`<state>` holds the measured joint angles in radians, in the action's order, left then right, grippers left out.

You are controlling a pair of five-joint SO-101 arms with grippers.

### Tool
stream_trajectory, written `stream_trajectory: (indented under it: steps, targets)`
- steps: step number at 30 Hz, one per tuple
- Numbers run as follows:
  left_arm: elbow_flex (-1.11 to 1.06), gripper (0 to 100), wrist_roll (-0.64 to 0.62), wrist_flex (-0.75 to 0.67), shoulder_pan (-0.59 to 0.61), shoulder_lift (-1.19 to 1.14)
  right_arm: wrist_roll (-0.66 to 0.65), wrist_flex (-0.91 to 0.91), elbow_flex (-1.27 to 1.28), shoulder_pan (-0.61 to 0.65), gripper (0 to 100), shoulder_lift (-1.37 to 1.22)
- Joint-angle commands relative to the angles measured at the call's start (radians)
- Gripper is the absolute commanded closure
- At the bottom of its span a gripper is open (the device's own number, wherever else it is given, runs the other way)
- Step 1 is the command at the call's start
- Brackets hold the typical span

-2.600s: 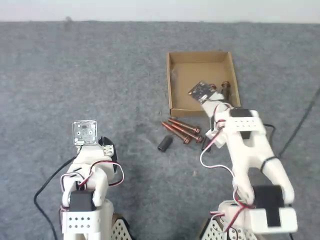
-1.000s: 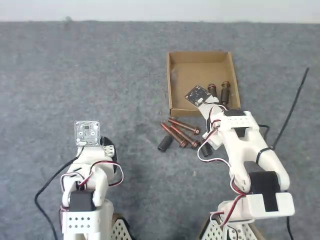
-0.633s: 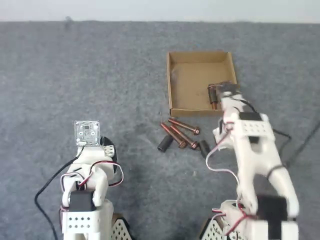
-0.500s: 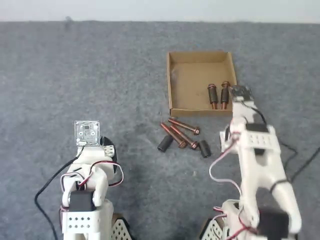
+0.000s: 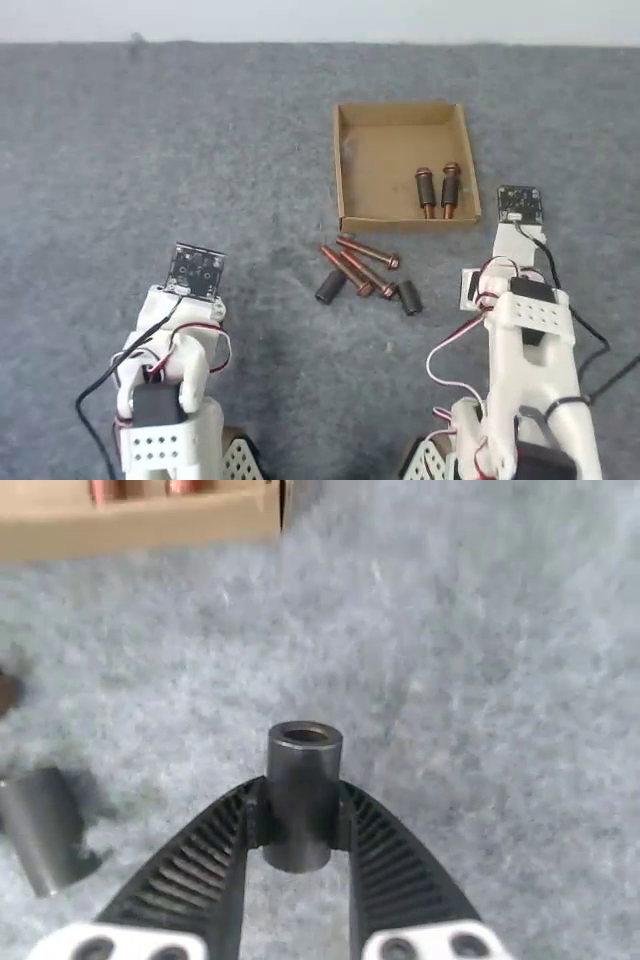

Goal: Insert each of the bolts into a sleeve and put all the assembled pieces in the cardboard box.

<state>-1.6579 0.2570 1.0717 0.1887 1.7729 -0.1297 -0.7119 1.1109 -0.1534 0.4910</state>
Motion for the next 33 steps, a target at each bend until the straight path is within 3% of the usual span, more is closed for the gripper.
stream_trajectory:
  steps: [1,10,17,31,33]
  targets:
    - [0.124,99,0.006,0.017,-0.025,-0.014,0.009,0.005,-0.066,-0.024,99.1,-0.044]
    - [0.340,93,0.011,0.120,-0.058,-0.028,0.002,0.012,-0.094,-0.038,99.1,-0.097]
    - [0.565,93,0.006,0.092,-0.072,-0.388,0.002,0.019,-0.094,-0.038,99.1,-0.104]
    - [0.877,93,0.017,0.133,-0.537,-1.134,0.002,0.036,-0.094,-0.038,99.1,-0.105]
    - [0.914,93,0.075,0.133,-0.603,-1.220,0.002,0.036,-0.094,-0.038,99.1,-0.105]
